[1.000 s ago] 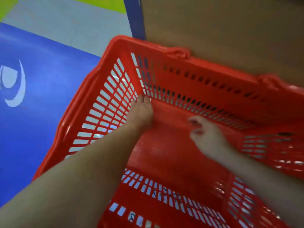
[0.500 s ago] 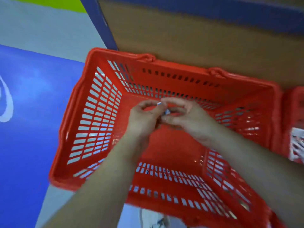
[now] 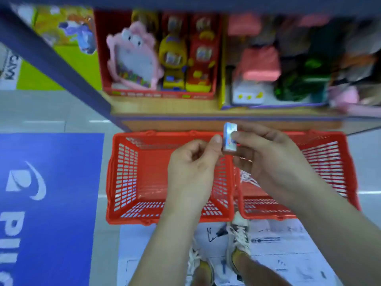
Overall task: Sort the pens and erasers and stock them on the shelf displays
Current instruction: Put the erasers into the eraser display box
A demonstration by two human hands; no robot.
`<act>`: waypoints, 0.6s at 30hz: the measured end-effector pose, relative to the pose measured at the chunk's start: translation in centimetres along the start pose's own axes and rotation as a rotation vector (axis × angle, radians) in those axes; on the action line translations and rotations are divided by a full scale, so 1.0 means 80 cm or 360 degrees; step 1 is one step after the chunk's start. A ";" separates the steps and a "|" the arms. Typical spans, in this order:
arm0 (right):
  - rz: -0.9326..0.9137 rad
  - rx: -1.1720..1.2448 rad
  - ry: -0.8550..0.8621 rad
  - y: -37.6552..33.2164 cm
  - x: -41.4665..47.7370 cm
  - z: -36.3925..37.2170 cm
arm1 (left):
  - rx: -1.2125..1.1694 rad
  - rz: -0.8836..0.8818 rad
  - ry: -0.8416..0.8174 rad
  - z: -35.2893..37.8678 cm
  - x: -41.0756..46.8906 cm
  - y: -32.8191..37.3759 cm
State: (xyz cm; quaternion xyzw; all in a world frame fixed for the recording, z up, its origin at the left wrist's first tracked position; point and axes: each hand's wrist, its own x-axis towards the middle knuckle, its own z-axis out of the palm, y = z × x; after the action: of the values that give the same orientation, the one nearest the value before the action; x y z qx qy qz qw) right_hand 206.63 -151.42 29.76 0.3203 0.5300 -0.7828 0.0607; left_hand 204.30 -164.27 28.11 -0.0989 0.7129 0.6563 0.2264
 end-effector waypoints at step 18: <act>-0.0727 -0.0539 -0.0025 -0.326 -0.137 -0.236 | 0.0389 0.0742 -0.0387 0.269 -0.104 0.272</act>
State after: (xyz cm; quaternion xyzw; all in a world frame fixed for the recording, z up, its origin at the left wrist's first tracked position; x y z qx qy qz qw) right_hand 212.14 -126.46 52.21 0.1718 0.7111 -0.6791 -0.0604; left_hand 206.21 -141.90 50.51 0.1749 0.7579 0.6069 0.1634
